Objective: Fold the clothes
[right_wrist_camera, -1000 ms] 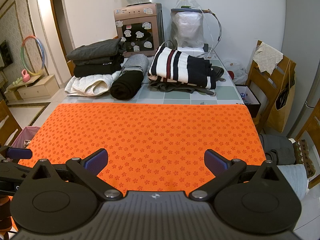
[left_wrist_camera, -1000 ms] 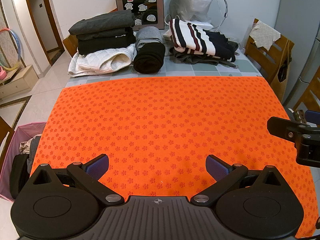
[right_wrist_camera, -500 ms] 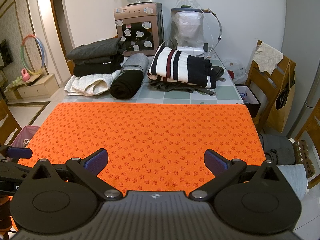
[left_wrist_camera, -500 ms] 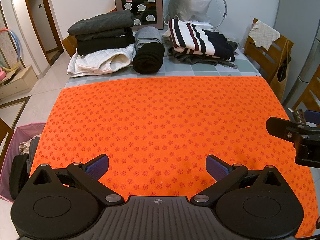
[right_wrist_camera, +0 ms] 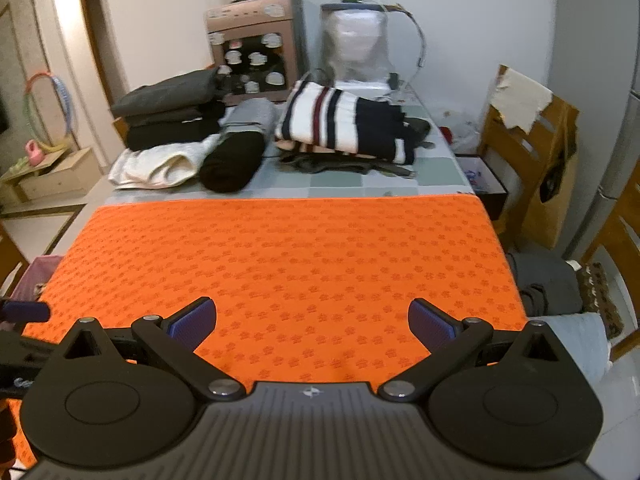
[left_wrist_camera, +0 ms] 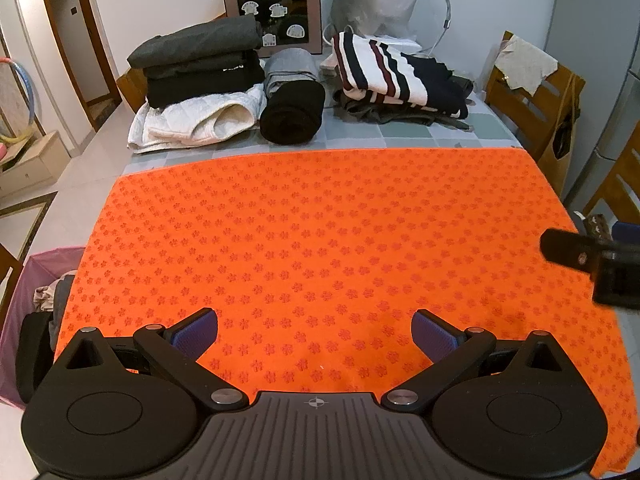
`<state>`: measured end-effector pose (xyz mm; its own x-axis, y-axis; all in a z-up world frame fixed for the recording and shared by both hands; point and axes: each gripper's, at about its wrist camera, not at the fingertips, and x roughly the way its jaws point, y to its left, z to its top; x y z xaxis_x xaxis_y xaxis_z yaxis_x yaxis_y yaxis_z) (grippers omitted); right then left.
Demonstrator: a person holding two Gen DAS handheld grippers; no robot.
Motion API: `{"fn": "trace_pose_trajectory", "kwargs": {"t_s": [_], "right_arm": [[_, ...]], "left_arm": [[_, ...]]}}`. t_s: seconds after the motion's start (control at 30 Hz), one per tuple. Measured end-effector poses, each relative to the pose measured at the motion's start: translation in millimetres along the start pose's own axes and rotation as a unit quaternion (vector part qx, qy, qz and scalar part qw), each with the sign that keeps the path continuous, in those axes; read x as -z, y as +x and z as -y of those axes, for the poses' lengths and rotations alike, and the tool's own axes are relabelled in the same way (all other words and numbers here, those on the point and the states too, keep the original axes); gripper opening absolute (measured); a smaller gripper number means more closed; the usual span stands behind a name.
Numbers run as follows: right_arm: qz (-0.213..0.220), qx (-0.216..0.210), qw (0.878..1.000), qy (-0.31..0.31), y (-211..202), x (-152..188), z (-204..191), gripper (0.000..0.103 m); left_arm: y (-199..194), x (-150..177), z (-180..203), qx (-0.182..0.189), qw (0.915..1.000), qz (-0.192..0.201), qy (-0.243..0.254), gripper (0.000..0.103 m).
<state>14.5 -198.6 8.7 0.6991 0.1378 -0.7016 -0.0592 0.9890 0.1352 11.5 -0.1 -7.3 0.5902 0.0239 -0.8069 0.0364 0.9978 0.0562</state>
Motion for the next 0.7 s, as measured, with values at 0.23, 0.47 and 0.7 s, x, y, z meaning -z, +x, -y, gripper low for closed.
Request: {"fn": "trace_pose_trajectory", "kwargs": {"t_s": [0.23,0.47,0.7], "right_arm": [[0.001,0.003,1.0,0.004,36,-29,27,0.103],[0.009,-0.001,1.0,-0.019,96,-76,54,0.096],[0.002,-0.019,0.998,-0.058,183,-108,61,0.09]], "left_arm": [[19,-8,-3,0.001,0.9999,-0.01,-0.007,0.103],[53,-24,-7,0.005,0.9995,-0.026,-0.019,0.103],[82,-45,-2,0.012,0.9995,-0.025,-0.011,0.103]]}}
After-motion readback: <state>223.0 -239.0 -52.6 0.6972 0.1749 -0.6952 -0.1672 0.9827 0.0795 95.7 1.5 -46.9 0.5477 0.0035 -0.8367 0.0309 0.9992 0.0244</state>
